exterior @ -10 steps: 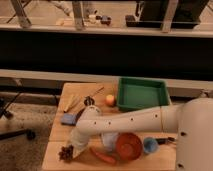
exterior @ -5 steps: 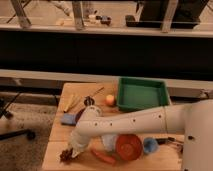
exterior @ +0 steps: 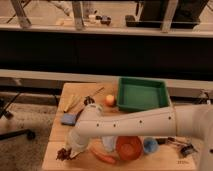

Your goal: Place grapes in red bowl

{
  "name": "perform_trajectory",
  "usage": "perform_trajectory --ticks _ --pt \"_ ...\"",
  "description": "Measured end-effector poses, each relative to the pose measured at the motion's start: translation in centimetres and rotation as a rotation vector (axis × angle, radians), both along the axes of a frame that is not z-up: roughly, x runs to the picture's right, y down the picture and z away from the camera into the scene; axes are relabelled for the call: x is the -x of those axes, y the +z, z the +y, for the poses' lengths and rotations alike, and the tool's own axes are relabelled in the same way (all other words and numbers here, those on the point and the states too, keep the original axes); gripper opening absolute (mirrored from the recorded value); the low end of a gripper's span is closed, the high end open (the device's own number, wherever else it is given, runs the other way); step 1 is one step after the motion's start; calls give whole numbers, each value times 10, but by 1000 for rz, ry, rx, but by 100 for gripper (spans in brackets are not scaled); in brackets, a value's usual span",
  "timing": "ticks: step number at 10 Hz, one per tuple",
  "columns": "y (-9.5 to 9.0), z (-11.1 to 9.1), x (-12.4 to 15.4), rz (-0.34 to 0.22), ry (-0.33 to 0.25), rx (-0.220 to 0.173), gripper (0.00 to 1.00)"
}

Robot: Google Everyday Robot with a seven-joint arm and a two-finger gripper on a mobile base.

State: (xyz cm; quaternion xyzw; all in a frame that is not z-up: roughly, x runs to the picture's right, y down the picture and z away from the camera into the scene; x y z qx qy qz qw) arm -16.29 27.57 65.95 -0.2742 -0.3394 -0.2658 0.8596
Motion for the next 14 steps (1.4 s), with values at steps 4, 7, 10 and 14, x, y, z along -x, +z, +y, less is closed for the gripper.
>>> perform_trajectory --ticks 4,7,10,14 --pt "-33 -14 0 -34 -1 -38 0" --pt "-57 -23 2 -63 0 -62 0" --pt "-76 -34 7 -85 4 -83 0" --pt "-90 -47 5 -93 19 -103 0"
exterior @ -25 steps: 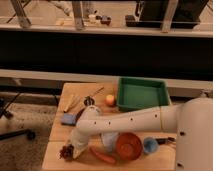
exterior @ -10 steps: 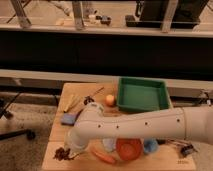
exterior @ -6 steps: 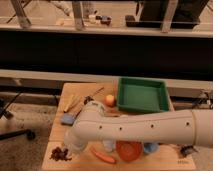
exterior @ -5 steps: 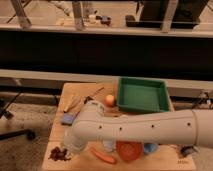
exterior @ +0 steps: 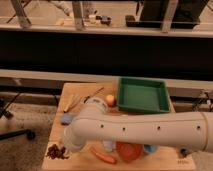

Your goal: Place grapes in red bowl

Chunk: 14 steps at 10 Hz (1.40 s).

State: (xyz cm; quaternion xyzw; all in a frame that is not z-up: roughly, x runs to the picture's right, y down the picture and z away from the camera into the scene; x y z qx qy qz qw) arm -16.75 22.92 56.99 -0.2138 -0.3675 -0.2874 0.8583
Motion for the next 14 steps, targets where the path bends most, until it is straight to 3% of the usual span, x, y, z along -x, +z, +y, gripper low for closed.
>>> perform_trajectory --ticks 7,14 --pt "-1 -26 -16 30 37 -38 0" --pt "11 -57 -53 90 103 -60 0"
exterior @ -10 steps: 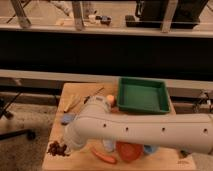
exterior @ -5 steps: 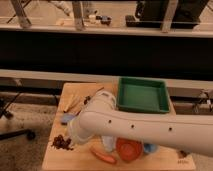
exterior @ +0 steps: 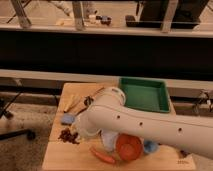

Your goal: Place grapes in red bowl

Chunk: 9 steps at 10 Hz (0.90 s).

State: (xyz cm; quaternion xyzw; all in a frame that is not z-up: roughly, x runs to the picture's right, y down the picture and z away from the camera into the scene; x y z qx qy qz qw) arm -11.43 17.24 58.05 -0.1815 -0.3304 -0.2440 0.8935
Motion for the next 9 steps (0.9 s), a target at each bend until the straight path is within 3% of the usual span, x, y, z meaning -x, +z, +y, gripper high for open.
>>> perform_trajectory --ticks 6,9 --pt "9 -17 -40 47 48 -9 0" --pt "17 -21 -74 79 78 -2 0"
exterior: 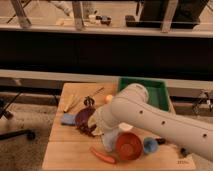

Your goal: Place grapes in red bowl

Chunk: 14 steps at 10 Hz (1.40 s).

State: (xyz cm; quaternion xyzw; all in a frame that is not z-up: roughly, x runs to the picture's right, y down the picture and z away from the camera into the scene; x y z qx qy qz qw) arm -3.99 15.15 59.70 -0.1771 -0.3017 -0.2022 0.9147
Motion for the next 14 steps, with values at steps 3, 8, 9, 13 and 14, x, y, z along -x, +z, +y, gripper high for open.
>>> perform_trajectory --ticks 3,8,9,13,14 --pt "7 -1 -29 25 22 8 0" --pt "11 5 -63 71 22 13 0" --pt "12 8 -69 80 19 17 0" --pt "12 22 -89 102 3 35 0" --pt "13 23 -94 107 4 38 0"
